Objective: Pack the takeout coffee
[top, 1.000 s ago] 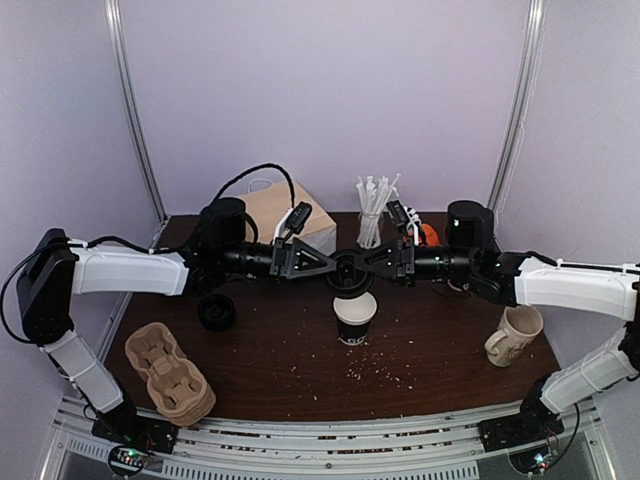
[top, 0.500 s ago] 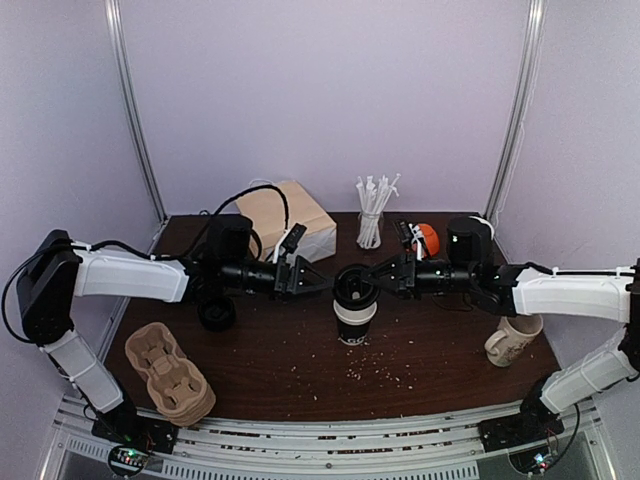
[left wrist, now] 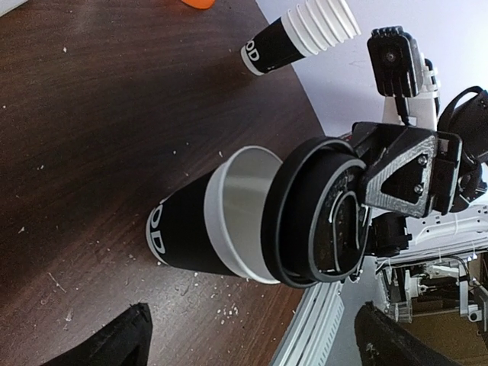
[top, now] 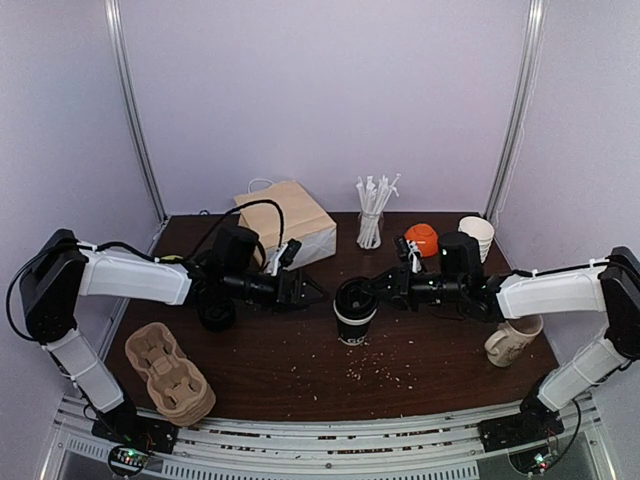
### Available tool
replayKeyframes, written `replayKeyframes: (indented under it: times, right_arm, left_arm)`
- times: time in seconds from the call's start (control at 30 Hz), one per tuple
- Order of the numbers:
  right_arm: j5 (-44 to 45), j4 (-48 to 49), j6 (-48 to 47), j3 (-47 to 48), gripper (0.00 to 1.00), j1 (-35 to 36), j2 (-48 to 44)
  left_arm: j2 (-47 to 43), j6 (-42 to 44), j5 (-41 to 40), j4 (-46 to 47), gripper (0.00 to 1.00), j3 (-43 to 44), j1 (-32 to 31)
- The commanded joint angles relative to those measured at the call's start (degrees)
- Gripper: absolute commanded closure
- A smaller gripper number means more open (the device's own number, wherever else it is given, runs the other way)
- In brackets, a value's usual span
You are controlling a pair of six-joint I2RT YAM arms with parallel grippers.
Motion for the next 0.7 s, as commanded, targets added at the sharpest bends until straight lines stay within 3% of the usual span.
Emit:
replayKeyframes:
  times: [0.0,0.67]
  right_arm:
    - [0.5,3.4,1.9,-0.3,0.83,-0.4,1.1]
    - [-0.9,5.1,4.0,-0.2,0.82,-1.1,4.4]
  left_arm:
    - [1.6,1.3,-0.9,0.6,0.04,1.1,-0.3]
    - [6.3,1.0,1.2,1.2,0.05,5.2,-0.3]
